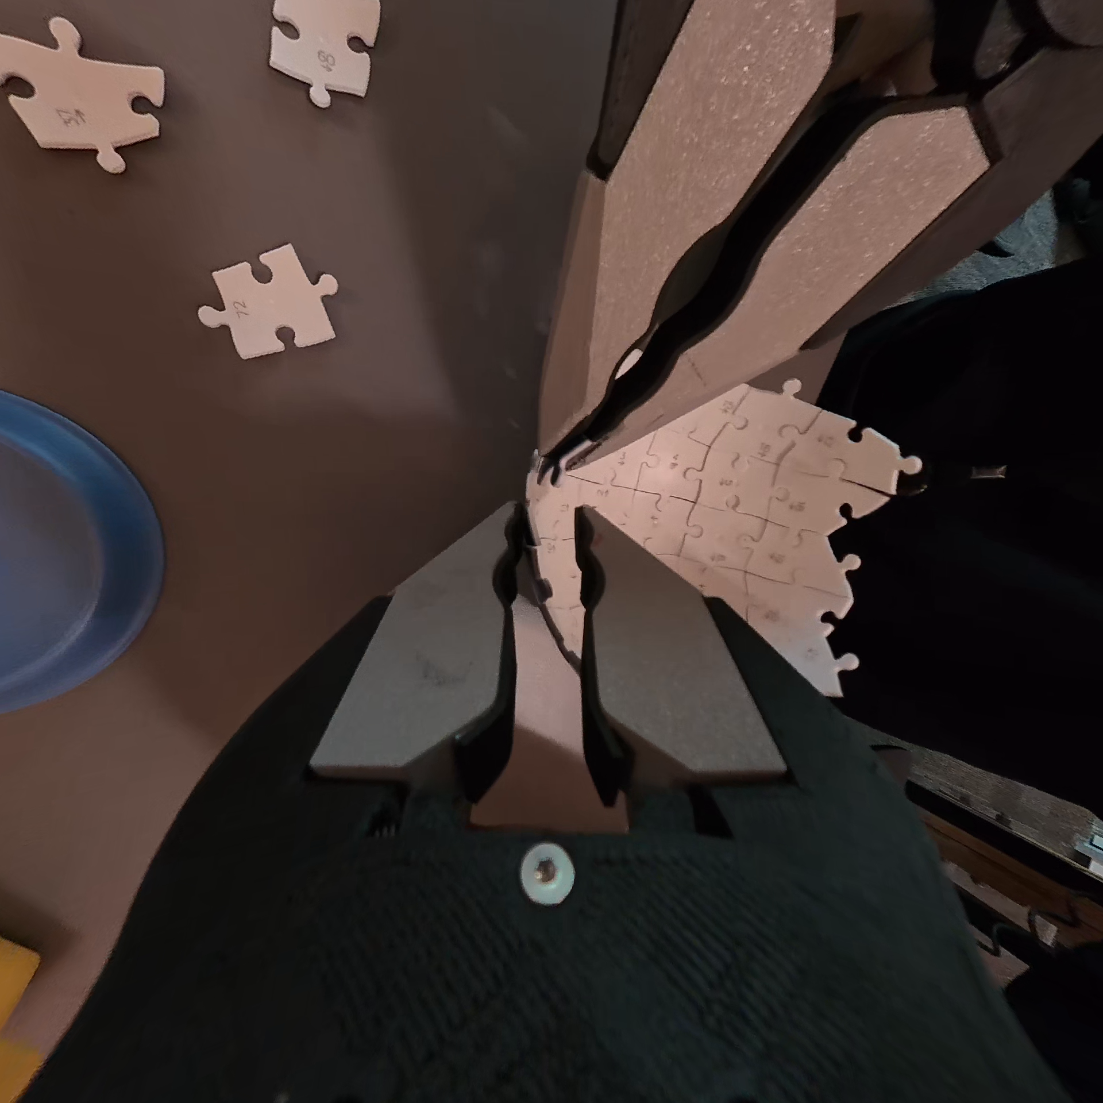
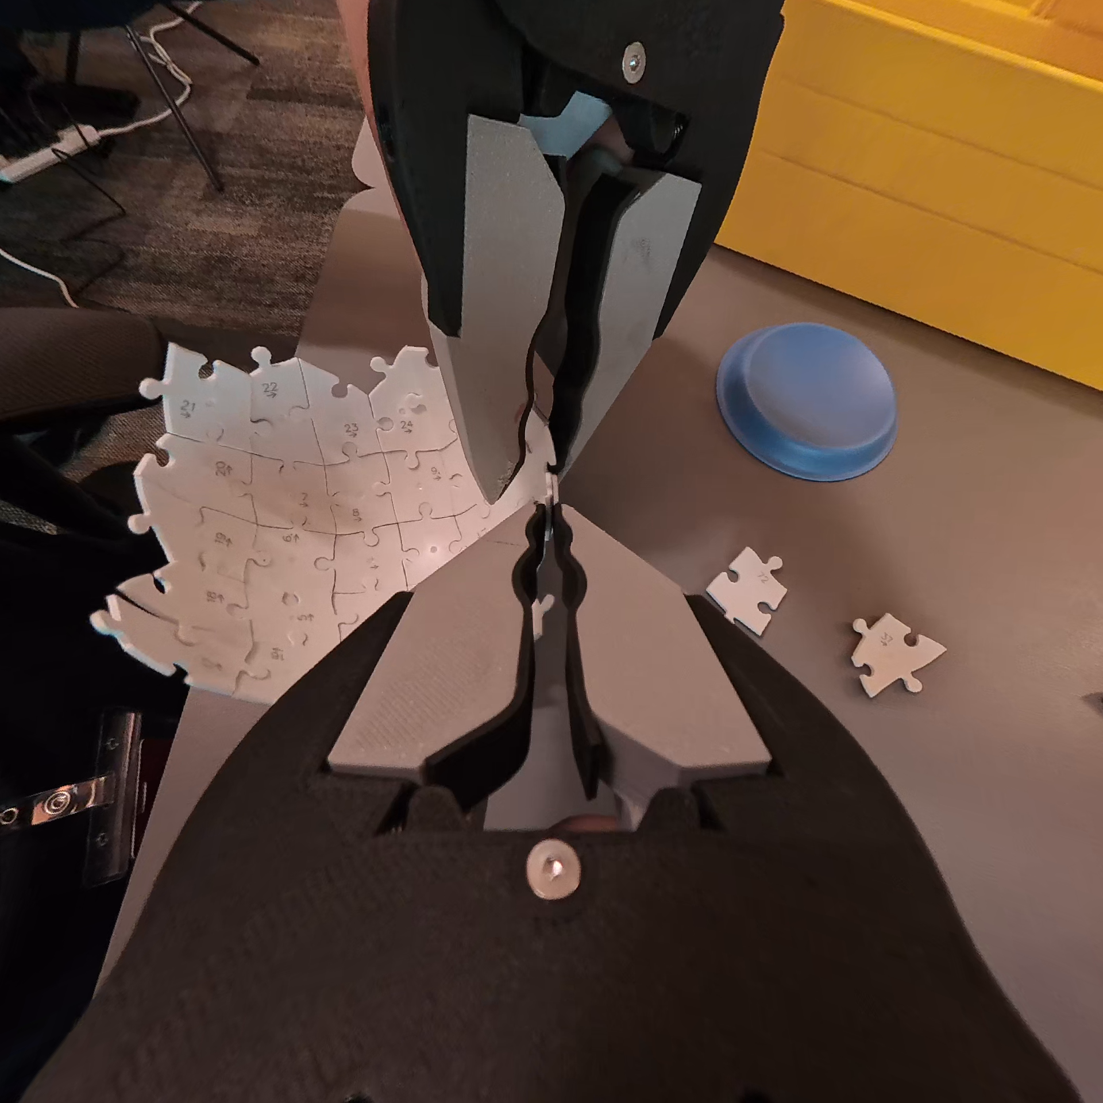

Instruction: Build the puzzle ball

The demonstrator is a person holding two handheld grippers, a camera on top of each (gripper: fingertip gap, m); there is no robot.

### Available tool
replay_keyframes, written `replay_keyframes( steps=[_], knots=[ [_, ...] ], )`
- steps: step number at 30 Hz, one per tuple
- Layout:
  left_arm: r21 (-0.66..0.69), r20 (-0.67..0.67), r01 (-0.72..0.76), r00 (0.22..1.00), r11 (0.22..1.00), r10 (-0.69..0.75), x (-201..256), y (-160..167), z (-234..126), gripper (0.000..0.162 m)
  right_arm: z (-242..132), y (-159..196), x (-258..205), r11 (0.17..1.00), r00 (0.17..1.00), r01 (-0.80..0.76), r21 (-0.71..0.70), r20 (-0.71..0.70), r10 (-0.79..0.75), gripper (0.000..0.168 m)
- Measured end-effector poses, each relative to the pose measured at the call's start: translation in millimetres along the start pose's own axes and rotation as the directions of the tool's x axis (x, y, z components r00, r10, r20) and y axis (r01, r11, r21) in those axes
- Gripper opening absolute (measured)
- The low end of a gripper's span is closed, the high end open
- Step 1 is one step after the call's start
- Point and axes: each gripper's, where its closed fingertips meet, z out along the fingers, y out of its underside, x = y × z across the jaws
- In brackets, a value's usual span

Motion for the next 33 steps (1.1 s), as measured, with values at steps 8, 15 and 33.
replay_keyframes(
  steps=[8,15,33],
  knots=[
    [0.008,0.008,-0.018,1.000,1.000,0.018,-3,-2,-1,0.018,1,4,3,1.000,1.000,-0.012,0.006,0.005,0.012,0.000],
    [-0.008,-0.029,-0.029,0.999,1.000,0.029,-3,-5,4,0.018,0,7,4,1.000,1.000,-0.023,0.004,0.011,0.023,0.000],
    [0.005,-0.015,-0.017,1.000,1.000,0.017,-7,-4,3,0.012,0,10,7,0.999,0.999,-0.052,0.016,0.015,0.051,0.000]
  ],
)
